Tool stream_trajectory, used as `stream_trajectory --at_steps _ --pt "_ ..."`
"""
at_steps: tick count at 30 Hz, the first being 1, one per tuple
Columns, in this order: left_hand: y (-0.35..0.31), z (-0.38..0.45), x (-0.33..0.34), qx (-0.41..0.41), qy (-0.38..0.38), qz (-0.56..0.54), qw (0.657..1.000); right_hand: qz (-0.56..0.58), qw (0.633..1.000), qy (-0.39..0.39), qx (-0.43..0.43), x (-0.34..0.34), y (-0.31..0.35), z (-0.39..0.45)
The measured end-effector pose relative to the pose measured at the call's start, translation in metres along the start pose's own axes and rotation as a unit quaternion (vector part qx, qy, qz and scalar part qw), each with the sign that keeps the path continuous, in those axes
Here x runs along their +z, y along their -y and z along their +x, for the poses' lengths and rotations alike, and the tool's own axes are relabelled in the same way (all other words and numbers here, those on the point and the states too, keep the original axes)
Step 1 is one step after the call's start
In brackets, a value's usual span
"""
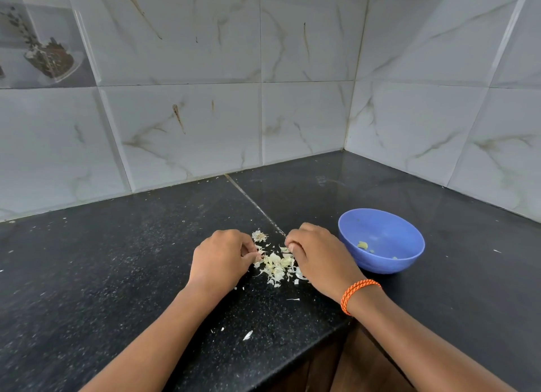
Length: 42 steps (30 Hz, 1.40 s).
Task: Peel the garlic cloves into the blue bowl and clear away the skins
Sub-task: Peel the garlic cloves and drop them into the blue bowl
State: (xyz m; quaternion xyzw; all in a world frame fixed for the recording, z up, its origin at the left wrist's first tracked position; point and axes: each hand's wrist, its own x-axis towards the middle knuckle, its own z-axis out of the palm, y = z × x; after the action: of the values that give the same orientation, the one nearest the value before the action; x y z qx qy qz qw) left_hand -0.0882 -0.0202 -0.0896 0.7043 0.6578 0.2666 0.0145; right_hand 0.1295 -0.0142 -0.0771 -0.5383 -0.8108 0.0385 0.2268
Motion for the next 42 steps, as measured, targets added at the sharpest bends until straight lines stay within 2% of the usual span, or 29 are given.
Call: stream_trajectory --at_steps 3,6,12,19,22,25,32,36,38,42 --pt "0.004 0.001 0.003 0.054 0.007 0.019 0.998 -0.045 0.996 0.068 0.026 -0.007 0.009 -0.002" --pt "0.004 0.0 0.011 0.101 0.014 0.049 0.994 0.01 0.991 0.118 0.054 -0.004 0.01 -0.002" --pt "0.004 0.004 0.016 0.053 -0.05 -0.031 0.997 0.067 0.995 0.06 0.041 0.007 0.016 0.0" --pt "0.008 0.006 0.011 0.045 -0.108 -0.17 0.979 0.122 0.992 0.001 0.032 0.012 0.032 0.015" --pt "0.01 0.006 0.012 0.038 -0.121 -0.186 0.974 0.135 0.99 0.019 0.032 0.009 0.034 0.022" --pt "0.009 0.005 0.011 0.032 -0.123 -0.187 0.974 0.13 0.99 0.047 0.027 0.007 0.03 0.023" --pt "0.006 0.004 0.012 0.05 -0.107 -0.232 0.965 0.096 0.995 0.006 0.008 -0.008 0.018 0.016" --pt "0.002 0.002 0.013 0.058 -0.098 -0.286 0.951 0.012 0.999 0.031 -0.016 -0.006 0.014 0.01" --pt "0.0 0.002 0.013 0.061 -0.106 -0.288 0.95 0.01 0.999 0.035 -0.024 -0.006 0.014 0.007" --pt "0.001 0.003 0.014 0.054 -0.102 -0.304 0.946 0.042 0.998 -0.039 -0.023 -0.005 0.013 0.004"
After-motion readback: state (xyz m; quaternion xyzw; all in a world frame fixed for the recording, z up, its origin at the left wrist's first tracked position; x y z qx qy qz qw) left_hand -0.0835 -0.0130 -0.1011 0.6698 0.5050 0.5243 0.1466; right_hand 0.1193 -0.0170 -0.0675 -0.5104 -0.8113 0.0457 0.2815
